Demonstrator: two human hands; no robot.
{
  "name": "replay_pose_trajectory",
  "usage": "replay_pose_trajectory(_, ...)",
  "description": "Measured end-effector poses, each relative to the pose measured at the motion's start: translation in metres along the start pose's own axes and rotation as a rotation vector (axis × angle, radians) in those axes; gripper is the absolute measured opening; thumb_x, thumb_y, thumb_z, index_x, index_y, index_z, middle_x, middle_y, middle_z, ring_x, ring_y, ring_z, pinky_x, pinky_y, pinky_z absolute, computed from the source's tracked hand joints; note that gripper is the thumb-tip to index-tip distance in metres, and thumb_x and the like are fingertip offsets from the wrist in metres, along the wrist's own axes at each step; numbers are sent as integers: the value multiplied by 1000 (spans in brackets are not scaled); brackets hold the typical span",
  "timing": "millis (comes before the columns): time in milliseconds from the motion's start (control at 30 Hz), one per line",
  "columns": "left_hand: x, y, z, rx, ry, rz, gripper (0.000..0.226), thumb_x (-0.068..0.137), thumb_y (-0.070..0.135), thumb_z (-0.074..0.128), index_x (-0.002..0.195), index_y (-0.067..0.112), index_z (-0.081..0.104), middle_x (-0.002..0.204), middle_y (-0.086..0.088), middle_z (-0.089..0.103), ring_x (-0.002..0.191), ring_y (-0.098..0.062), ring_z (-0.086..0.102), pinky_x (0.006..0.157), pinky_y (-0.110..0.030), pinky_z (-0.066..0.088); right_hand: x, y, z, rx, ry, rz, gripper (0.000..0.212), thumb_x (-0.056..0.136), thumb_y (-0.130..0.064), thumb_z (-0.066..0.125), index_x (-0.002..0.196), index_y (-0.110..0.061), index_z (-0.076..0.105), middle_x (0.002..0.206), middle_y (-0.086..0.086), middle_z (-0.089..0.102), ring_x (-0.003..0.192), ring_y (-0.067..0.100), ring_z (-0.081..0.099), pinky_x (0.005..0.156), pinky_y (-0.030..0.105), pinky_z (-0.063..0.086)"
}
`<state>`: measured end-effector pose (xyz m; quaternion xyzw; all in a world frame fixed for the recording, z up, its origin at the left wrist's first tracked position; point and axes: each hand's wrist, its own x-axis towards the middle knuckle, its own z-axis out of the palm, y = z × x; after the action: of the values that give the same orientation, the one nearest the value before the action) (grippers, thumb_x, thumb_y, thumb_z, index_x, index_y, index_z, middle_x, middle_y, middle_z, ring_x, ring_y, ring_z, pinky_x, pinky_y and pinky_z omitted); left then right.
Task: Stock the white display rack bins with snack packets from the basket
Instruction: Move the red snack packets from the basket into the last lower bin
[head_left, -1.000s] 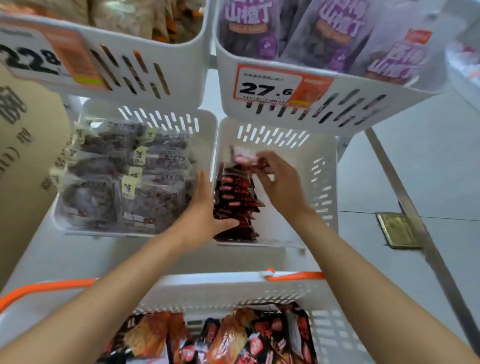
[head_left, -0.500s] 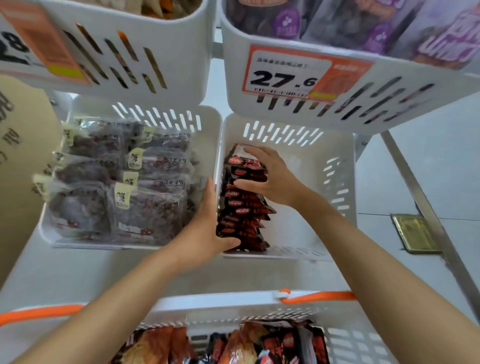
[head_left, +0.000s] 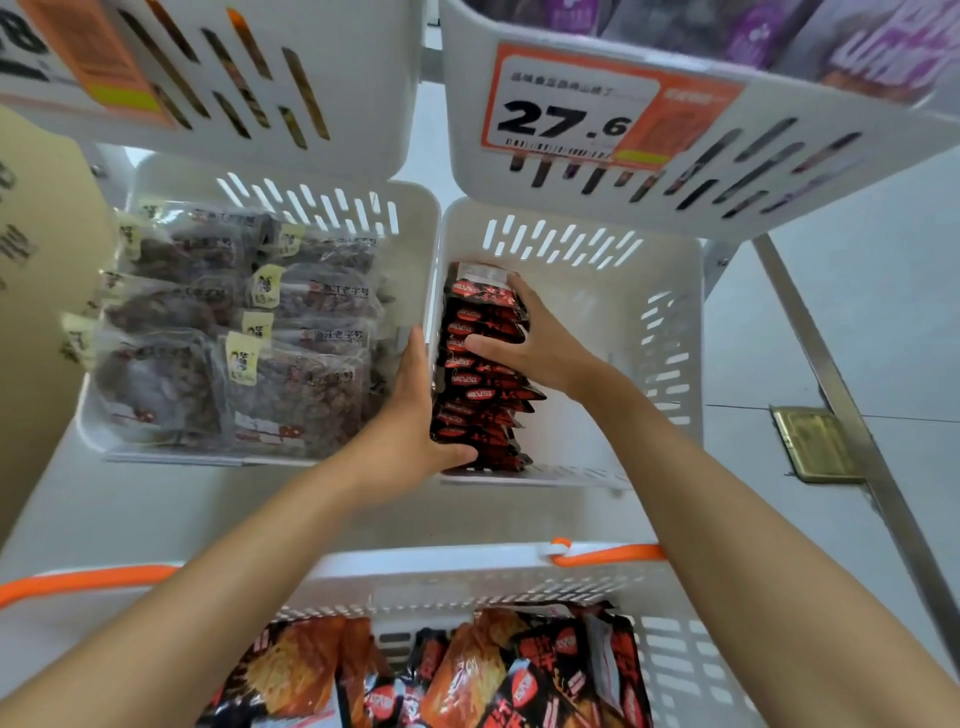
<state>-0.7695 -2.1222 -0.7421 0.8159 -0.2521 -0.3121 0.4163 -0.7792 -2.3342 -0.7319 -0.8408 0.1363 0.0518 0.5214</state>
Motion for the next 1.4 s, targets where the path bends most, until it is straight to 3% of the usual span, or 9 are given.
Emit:
replay_pose_trajectory(167,-4,7,0,0,4,1,134,82,21,79,144,30,-39,163,9,-21,150,-7,1,120,-29,16,-38,4,-3,-58,-49,292,125,76,-63,70,155,-17,-14,163,3,15,146,21,27,116,35,27)
replay_pose_trajectory(333,-11,17,-3,95,7,-19,135,81,18,81,145,18,-39,165,-1,-13,151,-16,7,119,-28,19,-46,0,41,106,-167,230,94,62,-61,80,140,-22,46,128,-2,63,115,11,62,105,38,48)
replay_pose_trajectory(500,-42,38,-9,121,13,-62,108,86,18,76,157,13,-5,157,3,28,141,-16,34,102,-16,25,-88,-23,17,-123,-38,355,111,82,-57,70,157,-8,4,160,4,26,144,21,30,109,29,32)
replay_pose_trajectory(767,-160,35,-11,99,310,140,41,89,13,72,128,16,60,113,2,65,87,-12,62,85,-36,55,-251,-40,87,-205,278,-159,31,89,-10,66,119,-15,64,101,-3,62,82,4,58,78,17,48)
replay_pose_trajectory(900,-214,12,0,33,290,92,36,90,11,70,123,20,60,106,5,64,81,-13,61,75,-23,52,-293,38,135,-429,-185,274,83,91,-39,67,156,-21,19,160,10,22,146,26,25,116,43,29)
replay_pose_trajectory(967,-235,-7,7,10,215,-9,40,90,13,70,127,20,59,111,4,63,86,-15,63,79,-30,56,-304,71,148,-458,-228,470,115,82,-55,71,156,-28,-12,165,6,-11,152,26,-5,121,51,13)
replay_pose_trajectory(1033,-250,-25,14,5,149,-94,42,90,15,71,130,19,57,116,4,62,93,-18,64,88,-37,55,-308,87,154,-493,-102,527,125,74,-58,77,156,-22,-10,165,9,4,151,28,8,119,50,21)
replay_pose_trajectory(1300,-270,-18,57,-313,45,-277,107,83,35,78,158,21,3,149,4,41,135,-20,43,99,-32,38,-299,2,131,-85,60,166,15,95,-19,64,99,-5,62,87,5,65,79,18,62,72,33,46)
replay_pose_trajectory(1400,-266,-8,68,-437,42,-275,57,83,22,79,134,19,53,119,5,63,111,-21,61,90,-32,50,-298,-27,136,185,-49,112,28,93,-23,68,112,-2,65,105,14,71,93,24,69,85,39,54)
